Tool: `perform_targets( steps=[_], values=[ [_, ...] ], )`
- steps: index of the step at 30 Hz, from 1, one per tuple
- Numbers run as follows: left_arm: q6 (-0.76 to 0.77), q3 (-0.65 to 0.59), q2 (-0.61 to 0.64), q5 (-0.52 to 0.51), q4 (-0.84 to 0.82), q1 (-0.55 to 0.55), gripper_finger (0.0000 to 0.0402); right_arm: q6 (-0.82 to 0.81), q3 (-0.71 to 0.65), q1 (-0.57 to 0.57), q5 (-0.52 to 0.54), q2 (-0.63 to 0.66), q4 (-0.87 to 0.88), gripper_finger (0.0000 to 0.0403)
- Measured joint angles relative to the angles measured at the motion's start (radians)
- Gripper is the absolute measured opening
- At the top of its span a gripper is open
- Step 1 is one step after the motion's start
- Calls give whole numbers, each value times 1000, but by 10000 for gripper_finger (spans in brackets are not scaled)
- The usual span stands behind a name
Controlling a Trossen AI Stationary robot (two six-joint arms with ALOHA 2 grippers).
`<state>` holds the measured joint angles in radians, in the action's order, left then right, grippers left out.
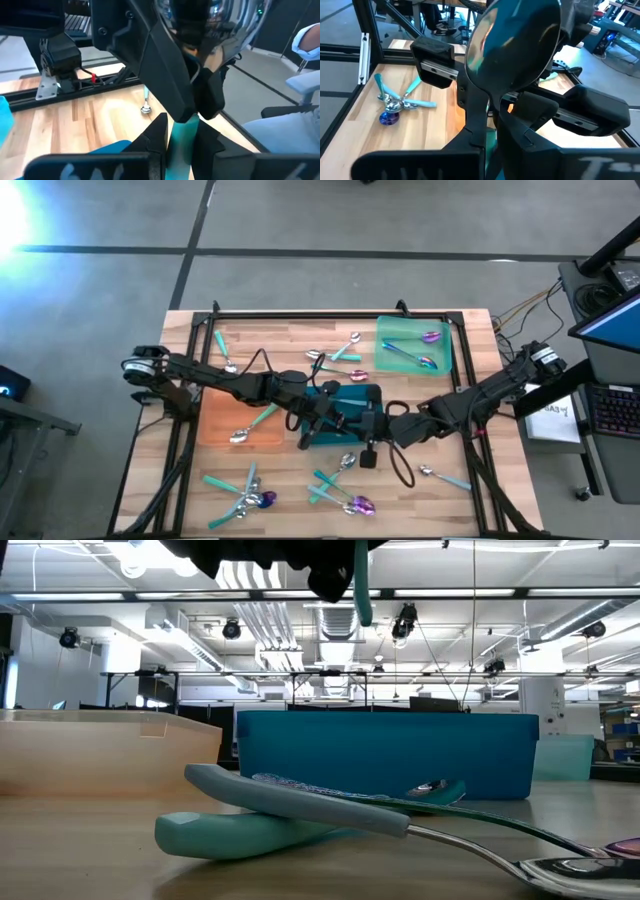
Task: Sort silverware by color (type)
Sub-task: Put the light green spoon into the orange bin
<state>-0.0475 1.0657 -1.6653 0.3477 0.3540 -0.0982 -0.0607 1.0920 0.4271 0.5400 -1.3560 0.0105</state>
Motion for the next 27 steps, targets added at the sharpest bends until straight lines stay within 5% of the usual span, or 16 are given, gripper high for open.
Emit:
perform_targets(
  steps=[4, 12, 18, 27],
  values=[
    [38, 0, 0, -4, -6, 3, 32, -28, 0, 0, 4, 2, 9, 31],
    [95, 0, 29, -27, -143, 61, 32, -133, 0, 0, 9, 69, 159, 126],
    [105, 0, 96, -50, -475, 87, 32, -402, 0, 0, -1, 136, 406, 155],
    [188, 0, 224, -330, -1091, 87, 32, -750, -1, 0, -107, 127, 747, 136]
  ],
)
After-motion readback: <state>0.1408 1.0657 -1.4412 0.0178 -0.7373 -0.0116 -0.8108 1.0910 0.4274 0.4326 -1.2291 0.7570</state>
